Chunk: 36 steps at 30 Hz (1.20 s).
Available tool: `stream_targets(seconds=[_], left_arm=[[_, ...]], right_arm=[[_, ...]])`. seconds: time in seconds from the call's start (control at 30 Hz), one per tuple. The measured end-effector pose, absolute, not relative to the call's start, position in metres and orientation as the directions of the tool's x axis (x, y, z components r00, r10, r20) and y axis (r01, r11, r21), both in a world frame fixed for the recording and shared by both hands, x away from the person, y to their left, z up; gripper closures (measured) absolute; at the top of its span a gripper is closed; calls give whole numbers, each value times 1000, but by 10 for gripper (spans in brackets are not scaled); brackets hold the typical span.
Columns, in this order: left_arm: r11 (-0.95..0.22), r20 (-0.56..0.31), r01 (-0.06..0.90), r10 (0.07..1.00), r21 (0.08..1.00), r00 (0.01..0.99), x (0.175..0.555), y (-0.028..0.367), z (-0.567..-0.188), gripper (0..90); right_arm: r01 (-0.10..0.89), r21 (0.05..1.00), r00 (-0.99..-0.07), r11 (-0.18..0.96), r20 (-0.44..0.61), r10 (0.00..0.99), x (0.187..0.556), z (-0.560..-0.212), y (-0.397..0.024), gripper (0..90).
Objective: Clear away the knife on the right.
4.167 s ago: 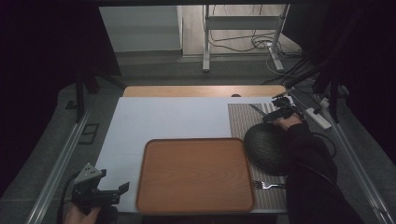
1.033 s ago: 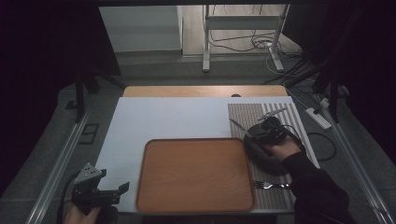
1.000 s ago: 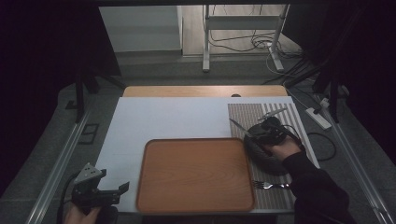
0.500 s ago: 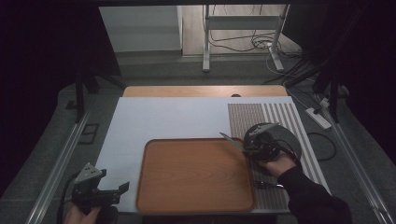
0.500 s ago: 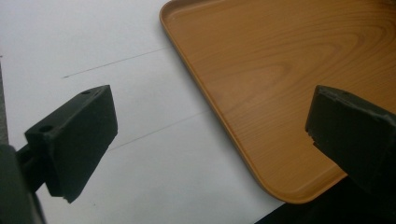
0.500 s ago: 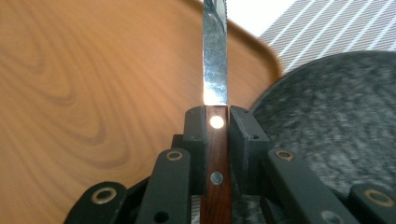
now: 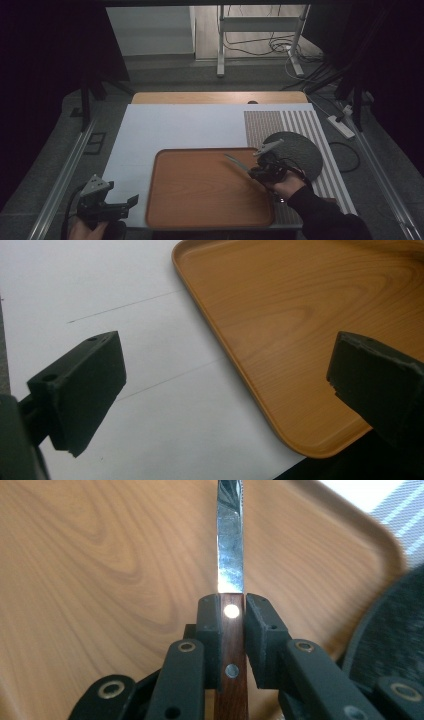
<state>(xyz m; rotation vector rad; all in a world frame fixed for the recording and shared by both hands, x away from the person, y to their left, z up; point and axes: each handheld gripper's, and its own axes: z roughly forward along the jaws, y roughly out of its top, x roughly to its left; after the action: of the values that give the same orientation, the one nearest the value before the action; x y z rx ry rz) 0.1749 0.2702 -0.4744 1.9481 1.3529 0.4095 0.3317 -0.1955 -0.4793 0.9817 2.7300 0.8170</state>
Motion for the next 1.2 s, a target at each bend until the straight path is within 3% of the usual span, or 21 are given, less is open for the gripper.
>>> stream_targets(seconds=[0.33, 0.67, 0.77, 0.83, 0.87, 0.9, 0.93, 1.07, 1.2], left_arm=[[-194, -134, 680, 907, 707, 399, 175, 270, -474, 34], [-196, -133, 679, 907, 707, 400, 175, 270, -474, 33], [-196, -133, 680, 907, 707, 400, 175, 270, -474, 34], [-197, -133, 681, 907, 705, 400, 175, 269, -474, 34], [-198, -132, 682, 907, 704, 400, 176, 269, -474, 34], [-203, -129, 682, 906, 703, 402, 176, 269, -474, 34], [-203, -129, 682, 906, 703, 402, 176, 269, -474, 34], [-217, -116, 681, 905, 700, 409, 176, 267, -474, 34], [-207, -126, 681, 906, 702, 405, 176, 268, -475, 35]], right_arm=[[515, 523, -813, 679, 47, 581, 321, -486, -172, 769], [519, 449, -821, 728, 26, 570, 319, -504, -166, 761], [534, 448, -818, 717, 60, 571, 322, -501, -168, 630], [533, 465, -817, 707, 63, 574, 323, -497, -169, 606], [531, 491, -815, 690, 73, 575, 325, -492, -170, 610], [516, 526, -827, 676, 100, 553, 329, -483, -168, 686], [516, 526, -827, 676, 100, 553, 329, -483, -168, 686], [441, 509, -881, 739, 87, 466, 330, -482, -147, 883], [409, 448, -899, 795, 51, 435, 331, -499, -133, 892]])
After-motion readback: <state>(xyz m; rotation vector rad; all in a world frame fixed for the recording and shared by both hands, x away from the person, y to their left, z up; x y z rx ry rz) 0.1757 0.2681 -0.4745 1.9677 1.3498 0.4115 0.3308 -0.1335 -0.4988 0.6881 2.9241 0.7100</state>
